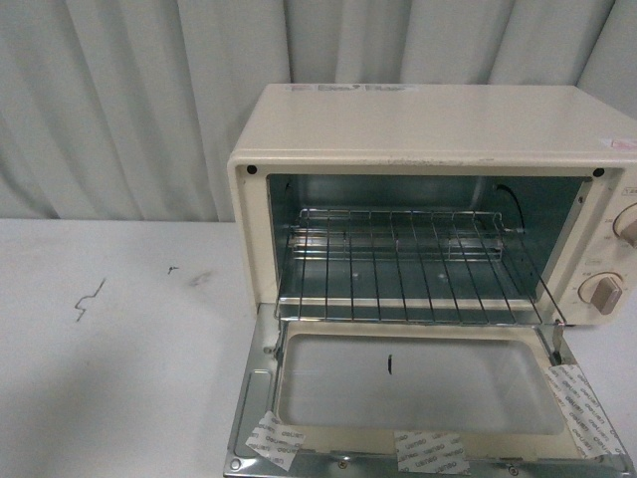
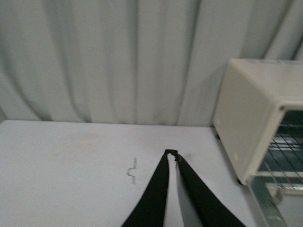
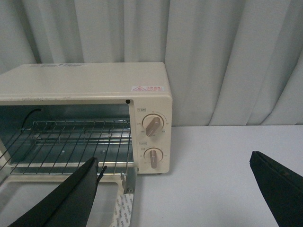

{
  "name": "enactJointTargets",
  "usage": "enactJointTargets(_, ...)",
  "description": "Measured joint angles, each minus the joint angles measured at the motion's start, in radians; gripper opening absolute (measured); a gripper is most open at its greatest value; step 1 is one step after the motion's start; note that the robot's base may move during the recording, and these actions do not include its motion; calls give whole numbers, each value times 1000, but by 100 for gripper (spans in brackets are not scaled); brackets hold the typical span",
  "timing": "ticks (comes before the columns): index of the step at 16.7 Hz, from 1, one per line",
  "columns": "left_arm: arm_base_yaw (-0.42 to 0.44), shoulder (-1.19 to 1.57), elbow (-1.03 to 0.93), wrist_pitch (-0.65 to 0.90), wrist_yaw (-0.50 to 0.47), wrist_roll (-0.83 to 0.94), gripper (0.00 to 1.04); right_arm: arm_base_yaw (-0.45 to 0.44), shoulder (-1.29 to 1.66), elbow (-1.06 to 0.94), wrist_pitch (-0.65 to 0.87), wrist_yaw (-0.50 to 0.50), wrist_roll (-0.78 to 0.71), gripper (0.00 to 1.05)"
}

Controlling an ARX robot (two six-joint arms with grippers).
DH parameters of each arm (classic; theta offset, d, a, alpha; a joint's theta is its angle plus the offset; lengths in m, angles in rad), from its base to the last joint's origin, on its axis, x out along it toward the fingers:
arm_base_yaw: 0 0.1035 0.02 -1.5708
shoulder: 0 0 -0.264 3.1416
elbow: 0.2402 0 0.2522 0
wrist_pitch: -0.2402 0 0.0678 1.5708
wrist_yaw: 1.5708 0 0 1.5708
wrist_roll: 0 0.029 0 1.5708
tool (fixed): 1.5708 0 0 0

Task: Open oven

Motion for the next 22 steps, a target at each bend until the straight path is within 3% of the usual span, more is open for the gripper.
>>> enactJointTargets(1, 9, -42, 0, -30, -5, 1, 2, 0, 0, 0, 0, 0, 0, 98)
enactJointTargets(20, 2, -397, 0, -373, 11, 7, 2, 0, 0, 0, 0, 0, 0, 98)
enactJointTargets(22, 2, -601, 0, -596, 8, 7, 2, 0, 0, 0, 1, 0, 0, 98)
